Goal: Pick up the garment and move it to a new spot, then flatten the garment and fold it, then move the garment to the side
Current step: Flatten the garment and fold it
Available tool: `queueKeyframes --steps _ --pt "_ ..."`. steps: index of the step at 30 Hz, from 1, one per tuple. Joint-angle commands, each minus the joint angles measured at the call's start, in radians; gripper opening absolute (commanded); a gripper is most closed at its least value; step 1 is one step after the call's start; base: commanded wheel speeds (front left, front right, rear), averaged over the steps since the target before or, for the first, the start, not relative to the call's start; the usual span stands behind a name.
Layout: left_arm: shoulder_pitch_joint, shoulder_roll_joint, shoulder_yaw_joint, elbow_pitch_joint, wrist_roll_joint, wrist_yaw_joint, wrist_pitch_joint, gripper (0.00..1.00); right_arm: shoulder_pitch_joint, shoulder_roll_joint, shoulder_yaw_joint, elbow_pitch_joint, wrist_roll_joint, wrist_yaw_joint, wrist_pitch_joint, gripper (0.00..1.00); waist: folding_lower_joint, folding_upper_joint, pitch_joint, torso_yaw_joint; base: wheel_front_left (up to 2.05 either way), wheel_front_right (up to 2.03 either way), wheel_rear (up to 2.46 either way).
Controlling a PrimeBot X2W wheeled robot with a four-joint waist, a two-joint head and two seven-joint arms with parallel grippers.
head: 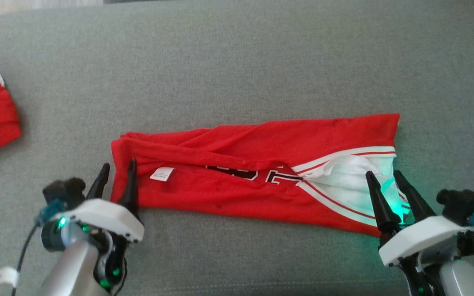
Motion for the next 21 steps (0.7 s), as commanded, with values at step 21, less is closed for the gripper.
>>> queueKeyframes --steps 21 --pt "0.2 0.032 0.056 -0.463 0.292 0.151 -0.05 1.0 0.026 0.041 -0.037 -0.254 -0.242 -0.001 -0.113 1.0 0.0 -0.0001 -0.101 0.0 0.0 0.0 0.0"
